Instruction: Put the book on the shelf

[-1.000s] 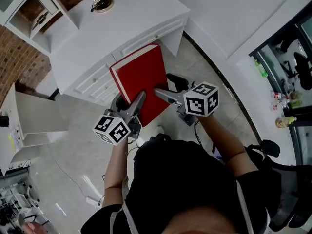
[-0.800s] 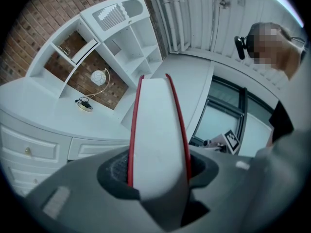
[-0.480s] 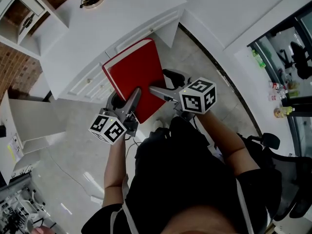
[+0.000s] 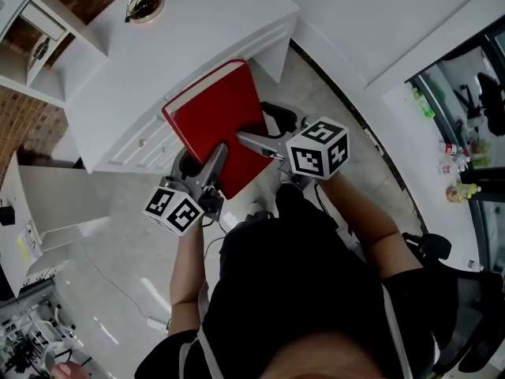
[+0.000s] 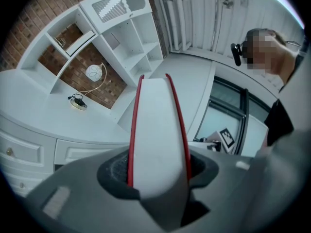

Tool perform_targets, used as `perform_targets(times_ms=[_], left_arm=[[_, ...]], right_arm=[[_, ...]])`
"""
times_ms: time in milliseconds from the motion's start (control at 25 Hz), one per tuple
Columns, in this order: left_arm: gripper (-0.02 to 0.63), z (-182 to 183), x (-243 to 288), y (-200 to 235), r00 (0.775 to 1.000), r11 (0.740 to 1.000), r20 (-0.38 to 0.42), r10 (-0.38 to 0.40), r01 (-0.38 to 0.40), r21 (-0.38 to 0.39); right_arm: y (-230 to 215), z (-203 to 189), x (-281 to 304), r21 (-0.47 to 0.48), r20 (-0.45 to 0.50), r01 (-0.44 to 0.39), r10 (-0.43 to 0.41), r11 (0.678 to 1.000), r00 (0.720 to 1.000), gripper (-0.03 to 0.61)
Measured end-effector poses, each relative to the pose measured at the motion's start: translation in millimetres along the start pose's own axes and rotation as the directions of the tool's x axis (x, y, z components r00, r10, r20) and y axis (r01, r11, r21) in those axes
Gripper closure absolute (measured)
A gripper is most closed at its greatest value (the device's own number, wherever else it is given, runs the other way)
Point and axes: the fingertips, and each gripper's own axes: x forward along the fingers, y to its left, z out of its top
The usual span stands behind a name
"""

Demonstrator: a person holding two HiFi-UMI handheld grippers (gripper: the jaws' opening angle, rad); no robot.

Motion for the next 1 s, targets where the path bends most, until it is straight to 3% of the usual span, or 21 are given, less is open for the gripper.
perform_targets(times_ms=[1000], left_arm=[[0.385, 12.3, 132.3, -22.6, 0.995, 0.998, 0.078, 0.056, -0.059, 0.034]], right_arm=[[-119.4, 56.4, -32.3, -0.093, -0.058, -0.119, 0.114, 0.989, 0.992, 0.198]])
